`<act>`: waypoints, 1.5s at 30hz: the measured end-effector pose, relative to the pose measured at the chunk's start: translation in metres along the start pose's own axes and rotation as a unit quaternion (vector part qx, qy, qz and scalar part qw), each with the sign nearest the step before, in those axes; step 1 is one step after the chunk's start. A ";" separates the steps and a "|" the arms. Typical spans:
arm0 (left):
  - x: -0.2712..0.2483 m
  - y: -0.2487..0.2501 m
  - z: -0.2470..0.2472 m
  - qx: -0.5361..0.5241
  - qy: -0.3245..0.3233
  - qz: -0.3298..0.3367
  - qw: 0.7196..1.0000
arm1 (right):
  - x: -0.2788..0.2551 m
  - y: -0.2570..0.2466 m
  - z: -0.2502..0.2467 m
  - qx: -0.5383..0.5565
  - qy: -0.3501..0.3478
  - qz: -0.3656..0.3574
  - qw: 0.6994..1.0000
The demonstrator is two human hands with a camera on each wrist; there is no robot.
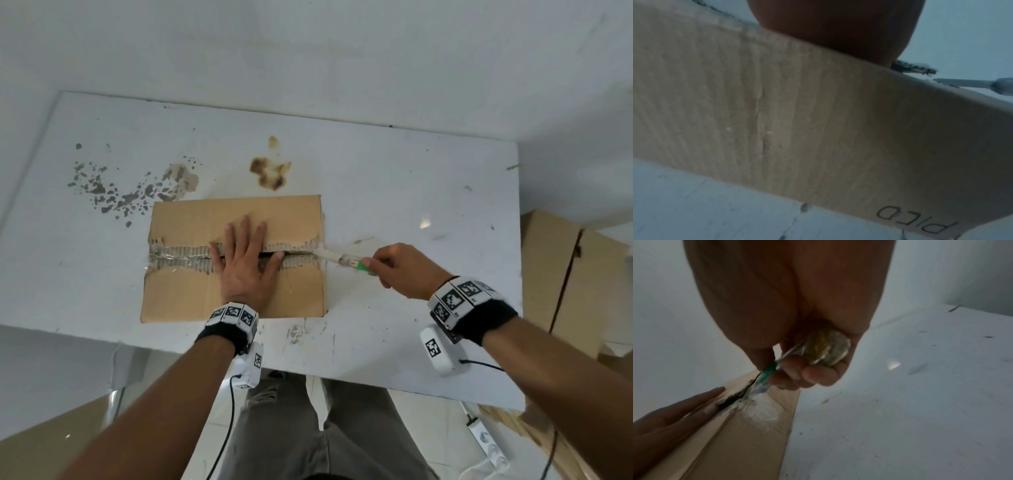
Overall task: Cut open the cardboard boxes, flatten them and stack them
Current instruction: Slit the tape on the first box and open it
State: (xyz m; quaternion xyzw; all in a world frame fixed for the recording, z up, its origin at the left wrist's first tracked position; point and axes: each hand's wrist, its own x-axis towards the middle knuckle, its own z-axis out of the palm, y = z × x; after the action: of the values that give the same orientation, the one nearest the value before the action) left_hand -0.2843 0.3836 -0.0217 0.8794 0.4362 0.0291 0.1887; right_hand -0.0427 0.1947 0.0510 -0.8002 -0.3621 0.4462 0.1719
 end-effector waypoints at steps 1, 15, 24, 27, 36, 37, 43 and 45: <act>0.000 -0.001 -0.002 -0.007 -0.006 0.000 1.000 | -0.003 0.003 -0.003 -0.007 0.022 0.002 1.000; -0.011 0.029 0.002 0.103 -0.028 0.105 0.989 | -0.021 0.034 0.032 0.140 0.085 -0.033 0.986; -0.001 0.027 -0.017 0.026 0.037 0.137 0.990 | -0.017 0.023 0.029 -0.058 0.155 -0.139 0.976; -0.003 0.022 -0.023 0.004 0.057 0.139 0.989 | -0.015 0.019 0.026 -0.089 0.177 -0.160 0.967; -0.004 0.018 -0.031 -0.029 0.077 0.127 0.988 | -0.019 0.023 0.020 -0.107 0.185 -0.197 0.957; -0.003 0.018 -0.032 -0.030 0.079 0.125 0.989 | -0.019 0.023 0.022 -0.104 0.185 -0.206 0.955; -0.002 0.019 -0.031 -0.033 0.084 0.126 0.988 | -0.008 0.010 0.034 -0.117 0.194 -0.208 0.952; -0.003 0.019 -0.028 -0.031 0.076 0.131 0.988 | -0.009 0.015 0.038 -0.105 0.200 -0.200 0.953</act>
State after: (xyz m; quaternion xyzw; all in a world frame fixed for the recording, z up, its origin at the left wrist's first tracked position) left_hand -0.2780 0.3800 0.0113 0.9177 0.3296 0.1339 0.1766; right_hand -0.0715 0.1759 0.0271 -0.7977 -0.5177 0.1927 0.2419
